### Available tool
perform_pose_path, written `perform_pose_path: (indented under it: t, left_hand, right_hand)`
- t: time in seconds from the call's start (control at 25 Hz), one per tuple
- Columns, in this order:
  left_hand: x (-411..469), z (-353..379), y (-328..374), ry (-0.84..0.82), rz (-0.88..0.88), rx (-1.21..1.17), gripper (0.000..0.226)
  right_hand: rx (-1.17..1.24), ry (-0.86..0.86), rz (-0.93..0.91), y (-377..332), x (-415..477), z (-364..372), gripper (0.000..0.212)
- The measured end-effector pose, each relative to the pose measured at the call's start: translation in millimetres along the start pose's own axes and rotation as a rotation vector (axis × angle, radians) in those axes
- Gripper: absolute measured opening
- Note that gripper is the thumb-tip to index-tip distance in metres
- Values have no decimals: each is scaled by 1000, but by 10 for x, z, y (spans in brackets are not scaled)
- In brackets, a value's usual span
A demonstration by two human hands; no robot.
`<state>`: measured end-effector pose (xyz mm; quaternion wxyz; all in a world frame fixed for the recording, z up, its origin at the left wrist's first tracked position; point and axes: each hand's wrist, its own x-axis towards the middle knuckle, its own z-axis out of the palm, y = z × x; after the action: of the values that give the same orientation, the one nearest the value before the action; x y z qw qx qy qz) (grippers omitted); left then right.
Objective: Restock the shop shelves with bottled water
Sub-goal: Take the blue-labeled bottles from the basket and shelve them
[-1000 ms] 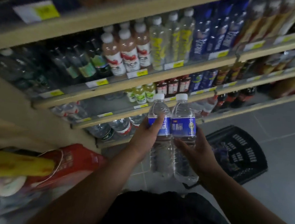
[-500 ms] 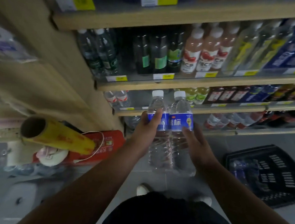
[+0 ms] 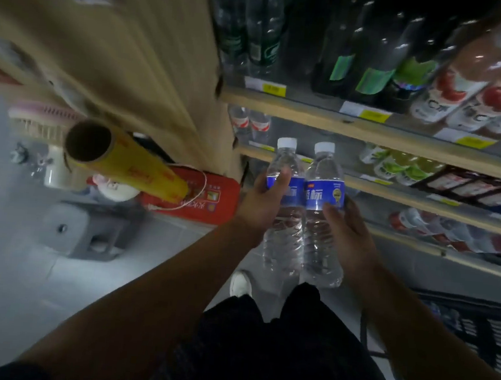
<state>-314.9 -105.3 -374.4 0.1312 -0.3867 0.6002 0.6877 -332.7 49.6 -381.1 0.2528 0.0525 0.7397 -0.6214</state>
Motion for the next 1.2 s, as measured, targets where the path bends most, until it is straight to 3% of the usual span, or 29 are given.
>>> perform_pose_path:
  t: [0.12, 0.2, 0.36, 0.6, 0.72, 0.84, 1.0, 1.08, 1.2]
  left_hand:
    - [124, 78, -34, 93, -14, -86, 41]
    - [240, 154, -123, 187, -22, -142, 45]
    - [558, 286, -403, 351, -65, -242, 73]
    - [1133, 252, -832, 385, -107, -281, 66]
    - [1512, 199, -1057, 403, -118, -263, 73]
    - [1907, 216, -1305, 407, -110, -263, 77]
    - [2376, 282, -1555, 381, -38, -229, 49]
    - [2580, 332, -1568, 335, 1, -201, 45]
    - [2771, 442, -1449, 254, -5, -263, 31]
  right_hand:
    - [-65, -124, 65, 74, 319, -41, 35]
    - [-122, -198, 104, 127, 500, -96, 27]
    - [-217, -308, 188, 301, 873, -137, 21]
    - [-228, -340, 256, 831, 1326, -61, 49]
    - [-226, -330, 291, 1204, 1605, 52, 18]
    - [-250, -310, 253, 1556, 1897, 136, 19]
    - [-256, -289, 177, 1905, 2248, 107, 31]
    - [-255, -266, 142, 1999, 2421, 69, 36]
    - [-224, -258, 108, 2022, 2658, -17, 33]
